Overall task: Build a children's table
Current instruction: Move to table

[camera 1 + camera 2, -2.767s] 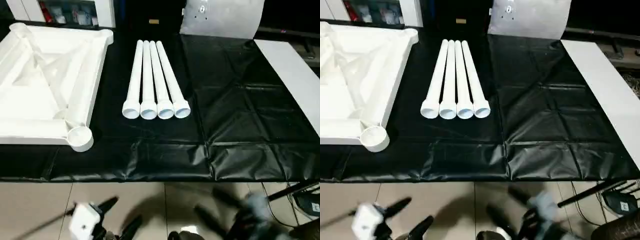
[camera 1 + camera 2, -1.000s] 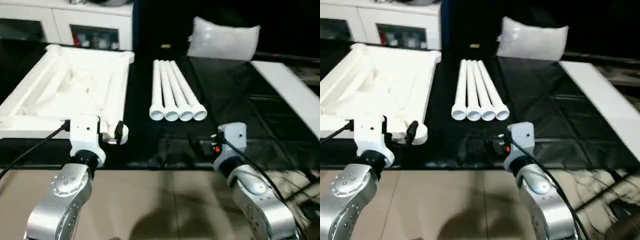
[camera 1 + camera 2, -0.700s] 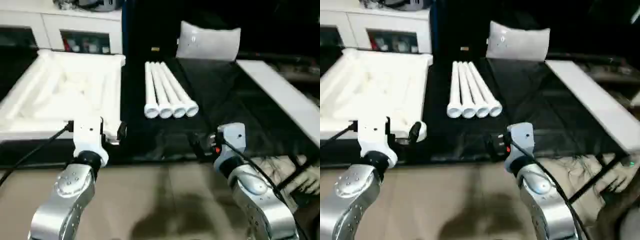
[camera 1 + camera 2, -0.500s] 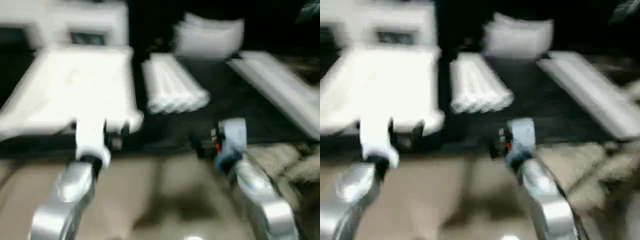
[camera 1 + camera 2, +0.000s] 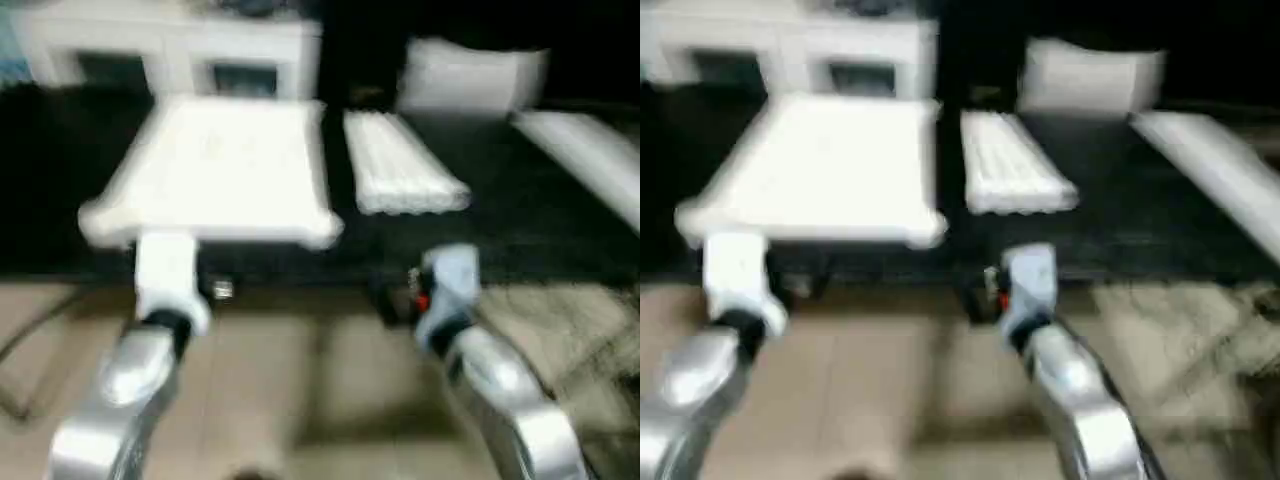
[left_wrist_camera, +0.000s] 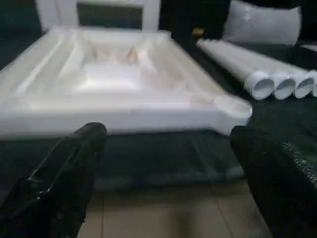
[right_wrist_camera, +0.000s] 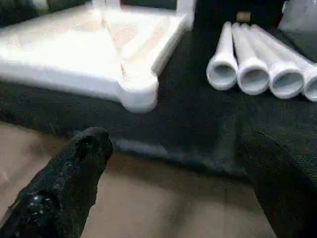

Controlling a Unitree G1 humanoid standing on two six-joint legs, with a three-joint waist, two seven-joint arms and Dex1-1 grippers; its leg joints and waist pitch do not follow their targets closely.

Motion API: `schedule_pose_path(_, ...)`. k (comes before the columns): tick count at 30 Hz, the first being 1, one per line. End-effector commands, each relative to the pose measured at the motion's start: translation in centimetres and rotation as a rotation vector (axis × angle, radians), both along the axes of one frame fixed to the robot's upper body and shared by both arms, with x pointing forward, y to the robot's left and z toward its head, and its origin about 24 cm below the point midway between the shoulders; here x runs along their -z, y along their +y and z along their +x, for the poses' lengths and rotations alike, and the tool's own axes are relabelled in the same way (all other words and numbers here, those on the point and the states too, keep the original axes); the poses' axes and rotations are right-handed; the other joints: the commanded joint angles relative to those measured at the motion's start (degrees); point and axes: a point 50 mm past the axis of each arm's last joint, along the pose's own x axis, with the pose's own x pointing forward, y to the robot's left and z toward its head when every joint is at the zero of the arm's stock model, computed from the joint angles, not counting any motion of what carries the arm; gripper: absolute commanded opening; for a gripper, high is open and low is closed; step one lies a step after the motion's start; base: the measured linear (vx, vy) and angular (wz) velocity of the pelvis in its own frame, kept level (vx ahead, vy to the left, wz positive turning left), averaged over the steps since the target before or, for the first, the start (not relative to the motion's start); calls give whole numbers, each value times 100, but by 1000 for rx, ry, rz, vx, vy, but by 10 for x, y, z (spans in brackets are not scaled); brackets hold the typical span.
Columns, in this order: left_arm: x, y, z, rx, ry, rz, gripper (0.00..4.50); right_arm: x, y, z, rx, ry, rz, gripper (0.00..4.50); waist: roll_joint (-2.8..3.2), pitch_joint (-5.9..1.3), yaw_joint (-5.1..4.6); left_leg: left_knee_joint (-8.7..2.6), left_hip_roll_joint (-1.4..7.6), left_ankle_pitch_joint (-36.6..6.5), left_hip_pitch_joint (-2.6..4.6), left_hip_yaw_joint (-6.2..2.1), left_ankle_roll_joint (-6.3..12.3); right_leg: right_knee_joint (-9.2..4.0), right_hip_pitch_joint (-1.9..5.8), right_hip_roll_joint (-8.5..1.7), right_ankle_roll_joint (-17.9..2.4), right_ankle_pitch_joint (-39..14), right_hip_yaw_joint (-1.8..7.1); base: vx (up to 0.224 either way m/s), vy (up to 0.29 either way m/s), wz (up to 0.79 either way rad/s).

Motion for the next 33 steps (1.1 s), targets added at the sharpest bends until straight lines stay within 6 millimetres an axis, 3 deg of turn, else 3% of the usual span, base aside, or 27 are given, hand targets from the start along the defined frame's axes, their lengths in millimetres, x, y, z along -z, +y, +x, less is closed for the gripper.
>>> schedule_pose_path(1,-1,0,-1,5,-1,10,447,-2,-5,2,17,-16,-8,450,28,-173,-42,392,828,624,34,-530,343,-1406,391,-1200,-1337,-1534,699,61,-42,-16)
schedule_pose_path(2,-1,-1,-2,1,-3,2,447,-2,-6,2,14,-18,-12,450,225,-24,63,285,1028,864,309,-627,232,-1371,236,-1051,-1555,-1709,333,61,-42,-16)
schedule_pose_path(3,-2,-1,-2,1,-6,-1,447,-3,-6,2,13,-19,-14,450,395,59,3,-237,1383,-1346,927,-850,-194,-1095,-208,-506,-1121,-1772,81,-102,31,-7)
schedule_pose_path(4,-2,-1,-3,2,-7,-1,447,-2,-6,2,13,-20,-17,450,496,5,-185,-1268,1454,-3152,485,-1090,-409,-283,156,-15,-549,-336,132,-100,66,-11)
schedule_pose_path(5,-2,-1,-3,3,-7,-1,447,-2,-6,2,13,-20,-17,450,540,-72,-163,-1304,1311,-3127,484,-1063,-223,-356,217,64,-416,287,140,-100,66,-11)
schedule_pose_path(6,-2,-1,-3,4,-8,-1,447,-2,-6,2,13,-22,-17,450,503,-52,-131,-1194,1205,-2613,613,-980,-23,-558,55,-28,-289,804,253,-38,54,-25)
schedule_pose_path(7,-3,-1,-3,4,-9,-2,447,-2,-5,2,12,-23,-17,450,503,-52,-131,-1194,1205,-2613,613,-980,-23,-558,55,-28,-289,804,253,0,0,0)
schedule_pose_path(8,-3,-1,-2,4,-11,-2,447,-2,-5,2,10,-25,-22,450,394,-113,-125,-1054,1138,-1270,500,-805,183,-886,192,-339,-293,1330,438,0,0,0)
schedule_pose_path(9,-3,-1,-2,4,-12,-2,447,-3,-5,2,9,-26,-26,450,346,-138,-53,-1052,1118,-633,428,-651,327,-994,297,-443,-208,1636,479,0,0,0)
schedule_pose_path(10,-3,-2,-2,5,-12,-2,447,-3,-5,2,9,-26,-28,450,350,-180,-13,-1029,1132,-422,496,-584,373,-1050,282,-461,-173,1746,496,-25,-58,-6)
schedule_pose_path(11,-3,-2,-2,8,-13,-2,447,-2,-6,2,11,-26,-32,450,260,-220,-17,-1016,1169,25,509,-497,565,-1090,311,-509,-144,2218,549,-25,-58,-6)
schedule_pose_path(12,-3,-3,-2,9,-13,-2,447,-2,-7,2,13,-26,-34,450,246,-220,1,-1042,1158,223,489,-462,640,-1088,339,-492,-128,2433,531,4,-65,-5)
schedule_pose_path(15,-3,-3,-2,10,-13,-11,447,-2,-8,2,17,-28,-40,450,240,-221,97,-1075,1204,568,545,-360,997,-1076,257,-412,-76,2879,531,6,-58,-8)
schedule_pose_path(16,-3,-4,-2,13,-12,-18,447,-3,-9,2,19,-33,-36,450,259,-217,94,-1084,1239,549,566,-367,1024,-1062,241,-405,-147,2873,535,0,0,0)
schedule_pose_path(18,-3,-4,-2,15,-11,-21,447,-4,-9,2,22,-37,-34,450,269,-206,94,-1145,1308,-105,611,-368,1053,-1078,270,-372,-370,2180,520,0,0,0)
schedule_pose_path(19,-3,-4,-2,16,-11,-24,447,-5,-9,2,22,-41,-32,450,274,-187,89,-1188,1297,-803,610,-314,1065,-1177,325,-328,-635,1115,523,0,0,0)
schedule_pose_path(20,-3,-4,-2,17,-11,-24,447,-5,-9,2,22,-41,-31,450,274,-187,89,-1188,1297,-803,610,-314,1065,-1177,325,-328,-635,1115,523,0,0,0)
schedule_pose_path(21,-3,-5,-2,17,-12,-27,447,-6,-9,2,22,-43,-28,450,287,-162,118,-1188,1250,-1149,613,-203,1092,-1346,398,-287,-766,12,503,0,0,0)
schedule_pose_path(24,-6,-4,-1,15,-19,-30,447,-7,-8,2,13,-49,-34,450,305,-85,135,-1235,1259,-1452,684,-96,985,-1565,473,-198,-652,-1324,450,0,0,0)
schedule_pose_path(26,-6,-4,-1,13,-21,-26,447,-7,-8,2,2,-52,-43,450,299,-116,125,-1283,1296,-1293,773,-101,979,-1540,487,-113,-520,-1030,416,0,0,0)
schedule_pose_path(27,-7,-5,0,12,-23,-26,447,-7,-8,2,-4,-52,-41,450,289,-204,100,-1310,1346,-941,914,-173,1161,-1427,459,-36,-473,-350,382,99,30,-4)
schedule_pose_path(28,-8,-5,0,11,-27,-27,447,-7,-8,3,0,-58,-61,450,322,-249,65,-1320,1388,-616,1049,-270,1379,-1281,380,31,-437,165,341,118,20,-1)
schedule_pose_path(29,-8,-5,0,11,-28,-27,447,-7,-8,3,1,-59,-67,450,277,-242,69,-1313,1261,-268,945,-457,1934,-1226,430,88,-301,512,231,118,20,-1)
schedule_pose_path(30,-9,-4,0,9,-32,-28,447,-8,-8,4,-5,-63,-70,450,259,-230,227,-940,734,646,441,-276,2844,-1584,836,-216,265,1177,197,54,13,27)
schedule_pose_path(31,-9,-4,1,6,-35,-30,447,-9,-6,4,-24,-67,-73,450,185,-260,246,-745,700,813,290,-194,2827,-1685,951,-421,431,1226,220,55,18,46)
schedule_pose_path(32,-10,-3,1,5,-36,-30,447,-9,-5,4,-31,-69,-74,450,158,-296,283,-528,770,1031,43,-180,2642,-1764,1174,-600,812,1432,134,55,18,46)
schedule_pose_path(33,-10,-3,2,15,-38,-22,447,-11,-2,4,-44,-74,-61,450,379,-319,242,-834,950,1178,511,-327,2466,-1496,964,-146,920,1664,-106,125,33,50)
